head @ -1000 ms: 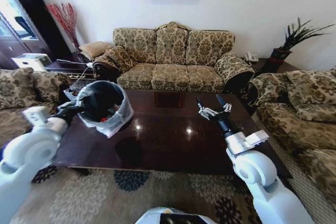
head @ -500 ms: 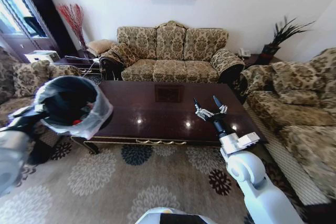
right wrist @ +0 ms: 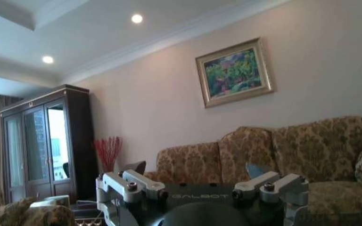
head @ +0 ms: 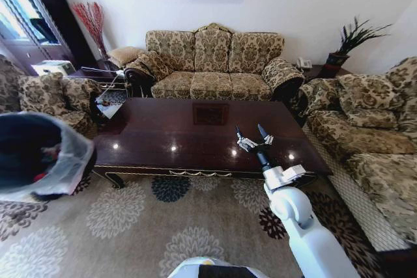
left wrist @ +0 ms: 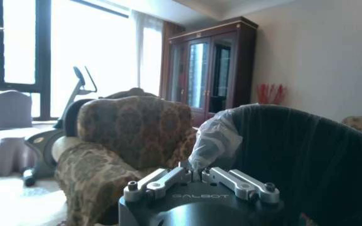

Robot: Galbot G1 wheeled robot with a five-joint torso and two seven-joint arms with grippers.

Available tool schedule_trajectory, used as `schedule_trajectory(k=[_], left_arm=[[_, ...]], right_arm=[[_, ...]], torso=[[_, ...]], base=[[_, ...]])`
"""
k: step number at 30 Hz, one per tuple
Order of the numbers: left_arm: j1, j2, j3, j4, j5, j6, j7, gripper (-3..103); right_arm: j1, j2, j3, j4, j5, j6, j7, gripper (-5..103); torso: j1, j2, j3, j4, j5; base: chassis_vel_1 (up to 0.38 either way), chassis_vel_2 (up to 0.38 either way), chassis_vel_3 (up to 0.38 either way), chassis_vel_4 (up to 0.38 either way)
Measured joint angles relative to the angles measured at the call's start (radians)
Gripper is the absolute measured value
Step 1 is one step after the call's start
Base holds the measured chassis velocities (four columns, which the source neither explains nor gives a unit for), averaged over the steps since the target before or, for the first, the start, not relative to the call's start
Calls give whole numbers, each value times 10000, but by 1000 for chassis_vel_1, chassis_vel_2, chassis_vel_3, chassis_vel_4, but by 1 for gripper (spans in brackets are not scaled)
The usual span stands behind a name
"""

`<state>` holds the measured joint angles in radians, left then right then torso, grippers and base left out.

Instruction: Move to the front of the table and place the trash on the table into the trash bin.

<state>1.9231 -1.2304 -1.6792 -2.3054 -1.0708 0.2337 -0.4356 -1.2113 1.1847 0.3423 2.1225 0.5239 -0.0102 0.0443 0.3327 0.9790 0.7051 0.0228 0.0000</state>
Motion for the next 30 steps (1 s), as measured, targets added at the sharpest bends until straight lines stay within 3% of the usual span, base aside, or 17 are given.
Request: schedule_trajectory(k=[8, 16, 24, 30], left_arm=[[-191, -326, 181, 1208, 47, -292, -184, 3], [-718, -517, 2167, 3216, 1498, -952, -37, 3], [-1110, -628, 3559, 4793, 2139, -1298, 320, 3], [-1394, -665, 4368, 5792, 2050, -1332, 405, 3]], right_arm=[[-335, 203, 326, -19, -78, 168, -81, 100], [-992, 566, 408, 314, -1234, 781, -75, 100], [-1385, 482, 522, 1001, -1359, 890, -109, 100], [-1804, 517, 264, 1534, -1588, 926, -228, 100]], torso=[[8, 1, 3, -1, 0], [5, 1, 2, 0, 1], [7, 1, 2, -4, -2], [6, 1, 2, -1, 5]], base=[[0, 0, 0, 0], [0, 0, 0, 0], [0, 0, 0, 0], [0, 0, 0, 0]])
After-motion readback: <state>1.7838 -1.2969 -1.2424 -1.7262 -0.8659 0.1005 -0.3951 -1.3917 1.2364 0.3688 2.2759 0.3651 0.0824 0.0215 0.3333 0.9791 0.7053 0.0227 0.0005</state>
